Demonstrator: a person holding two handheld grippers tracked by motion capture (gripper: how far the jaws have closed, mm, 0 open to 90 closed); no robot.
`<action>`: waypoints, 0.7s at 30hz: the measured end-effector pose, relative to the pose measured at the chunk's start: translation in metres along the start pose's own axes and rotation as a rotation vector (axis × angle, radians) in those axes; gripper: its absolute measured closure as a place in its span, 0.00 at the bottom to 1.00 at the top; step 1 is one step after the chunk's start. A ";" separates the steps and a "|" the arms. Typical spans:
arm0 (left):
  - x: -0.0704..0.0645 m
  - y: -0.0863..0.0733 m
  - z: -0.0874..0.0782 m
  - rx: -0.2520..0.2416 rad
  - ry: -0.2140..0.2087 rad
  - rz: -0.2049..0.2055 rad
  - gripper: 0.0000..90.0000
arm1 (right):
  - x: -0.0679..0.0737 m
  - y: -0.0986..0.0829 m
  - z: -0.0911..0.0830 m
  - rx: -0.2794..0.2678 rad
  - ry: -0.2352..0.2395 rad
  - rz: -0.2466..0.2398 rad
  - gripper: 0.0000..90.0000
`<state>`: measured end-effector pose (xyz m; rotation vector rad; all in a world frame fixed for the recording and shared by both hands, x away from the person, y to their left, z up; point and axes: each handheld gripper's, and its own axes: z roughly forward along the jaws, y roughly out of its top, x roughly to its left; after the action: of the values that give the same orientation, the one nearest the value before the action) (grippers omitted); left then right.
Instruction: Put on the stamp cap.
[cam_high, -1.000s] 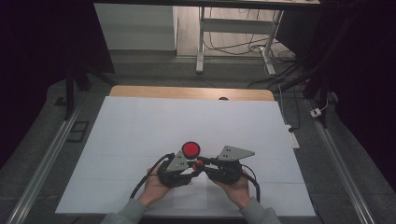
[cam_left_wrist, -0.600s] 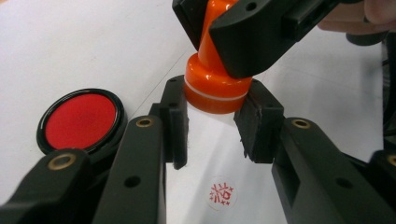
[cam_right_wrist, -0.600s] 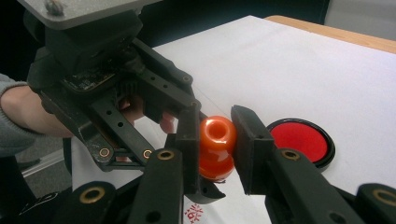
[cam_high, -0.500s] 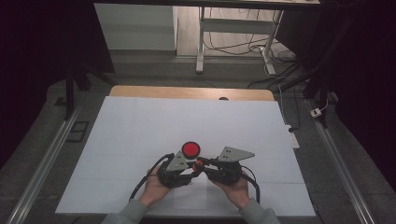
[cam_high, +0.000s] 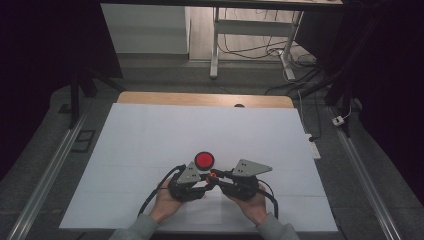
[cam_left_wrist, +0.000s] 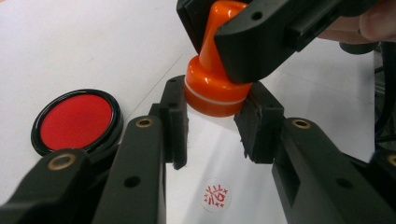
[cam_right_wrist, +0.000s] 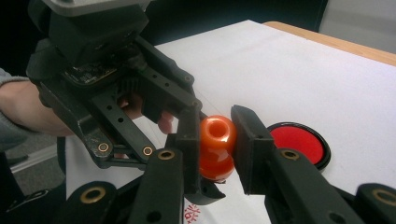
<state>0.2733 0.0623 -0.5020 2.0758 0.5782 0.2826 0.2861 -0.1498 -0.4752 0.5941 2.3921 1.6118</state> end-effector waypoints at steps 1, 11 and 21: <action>0.000 0.000 0.000 0.003 -0.001 0.000 0.72 | 0.001 0.000 0.000 -0.001 -0.004 0.001 0.81; 0.001 -0.001 0.000 -0.010 0.005 -0.001 0.71 | 0.000 -0.001 0.001 -0.010 0.000 0.007 0.81; 0.001 -0.001 0.001 -0.029 0.016 -0.003 0.71 | -0.003 -0.001 0.000 -0.023 0.000 0.022 0.81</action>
<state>0.2743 0.0628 -0.5036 2.0459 0.5835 0.3038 0.2887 -0.1518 -0.4762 0.6183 2.3722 1.6459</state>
